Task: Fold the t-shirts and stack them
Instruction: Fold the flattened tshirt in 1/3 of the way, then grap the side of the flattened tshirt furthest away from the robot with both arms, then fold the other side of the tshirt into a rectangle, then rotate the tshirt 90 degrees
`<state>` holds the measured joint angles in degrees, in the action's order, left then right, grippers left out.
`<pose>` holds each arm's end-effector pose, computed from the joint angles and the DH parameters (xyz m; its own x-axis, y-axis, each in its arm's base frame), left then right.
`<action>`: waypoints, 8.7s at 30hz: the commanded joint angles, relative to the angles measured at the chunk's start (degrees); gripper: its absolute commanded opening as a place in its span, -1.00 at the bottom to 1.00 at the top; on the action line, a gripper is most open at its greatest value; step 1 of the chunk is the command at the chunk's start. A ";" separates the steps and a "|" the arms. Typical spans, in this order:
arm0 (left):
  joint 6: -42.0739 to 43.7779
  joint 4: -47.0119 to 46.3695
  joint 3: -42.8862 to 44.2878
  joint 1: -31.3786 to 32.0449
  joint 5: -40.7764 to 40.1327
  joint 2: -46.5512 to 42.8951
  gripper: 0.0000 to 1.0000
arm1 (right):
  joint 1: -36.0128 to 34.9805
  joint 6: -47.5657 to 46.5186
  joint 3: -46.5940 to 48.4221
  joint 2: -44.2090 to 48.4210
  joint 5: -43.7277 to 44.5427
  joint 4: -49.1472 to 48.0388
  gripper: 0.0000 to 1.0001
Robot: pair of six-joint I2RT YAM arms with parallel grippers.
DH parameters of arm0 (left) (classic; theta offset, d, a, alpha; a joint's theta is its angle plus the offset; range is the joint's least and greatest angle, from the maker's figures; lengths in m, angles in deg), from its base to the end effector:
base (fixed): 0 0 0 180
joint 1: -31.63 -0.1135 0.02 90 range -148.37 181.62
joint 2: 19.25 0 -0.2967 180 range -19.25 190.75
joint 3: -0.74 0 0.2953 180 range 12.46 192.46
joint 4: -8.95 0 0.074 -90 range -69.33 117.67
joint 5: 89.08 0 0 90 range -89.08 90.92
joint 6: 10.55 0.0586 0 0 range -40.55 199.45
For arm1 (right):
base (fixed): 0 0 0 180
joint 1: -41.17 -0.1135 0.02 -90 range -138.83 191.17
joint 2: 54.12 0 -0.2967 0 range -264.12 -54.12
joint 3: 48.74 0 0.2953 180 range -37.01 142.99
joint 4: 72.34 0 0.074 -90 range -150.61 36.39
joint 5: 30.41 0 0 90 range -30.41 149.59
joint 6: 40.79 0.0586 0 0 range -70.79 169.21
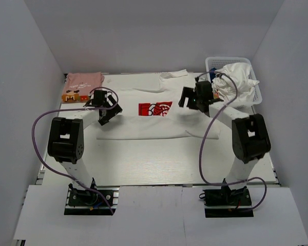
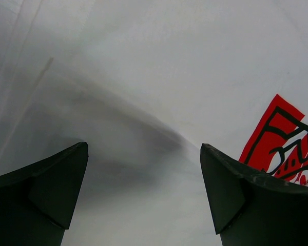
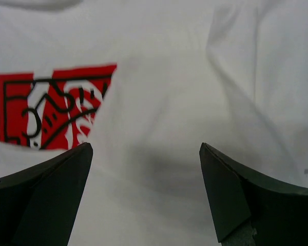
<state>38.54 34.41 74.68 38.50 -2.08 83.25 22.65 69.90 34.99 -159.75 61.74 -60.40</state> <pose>0.4188 -0.0474 0.1548 -0.6654 -0.5785 -0.4717 -0.4589 0.8155 -0.3527 0.4597 0.1517 0.2153 -0.5957 0.1728 -0.7844 -0.0827 0.9582 0.2739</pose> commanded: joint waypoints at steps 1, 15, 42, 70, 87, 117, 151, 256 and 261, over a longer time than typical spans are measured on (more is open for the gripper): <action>0.65 -1.17 -2.87 0.16 1.69 -2.39 0.99 | 0.16 3.39 -9.49 6.72 -2.42 0.50 0.81; -1.72 9.37 -13.51 -0.55 0.91 -6.07 0.99 | 4.28 10.69 -37.72 23.83 -7.16 10.24 0.81; -4.98 18.08 -3.17 -1.60 -18.70 -22.37 0.99 | 0.07 4.18 -23.94 40.68 -7.17 13.25 0.81; -4.28 22.83 27.79 -8.81 -13.53 19.49 -0.13 | 0.86 -10.93 49.54 -31.92 5.85 18.00 0.81; -3.57 20.98 22.86 -8.81 -12.99 17.21 -1.00 | 0.86 -4.96 50.77 -38.25 -4.08 13.24 0.54; -1.72 19.57 21.81 -8.81 -13.96 13.43 -1.00 | 2.26 -6.54 50.07 -39.13 -0.40 17.55 -0.99; -10.24 16.59 -6.57 -7.23 -20.90 -20.92 -1.00 | 0.51 1.81 -11.45 35.04 11.99 15.43 -1.00; -2.08 36.24 -19.69 7.80 8.13 -30.77 0.99 | 0.51 -1.15 57.63 -36.69 -17.54 4.71 0.81; -2.07 39.09 -11.96 10.70 -0.77 -34.82 0.99 | -0.99 -8.38 57.11 -29.56 -7.55 18.81 0.81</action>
<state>35.00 71.33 57.91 48.07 1.79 51.86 22.89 67.48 91.63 -198.68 48.39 -47.42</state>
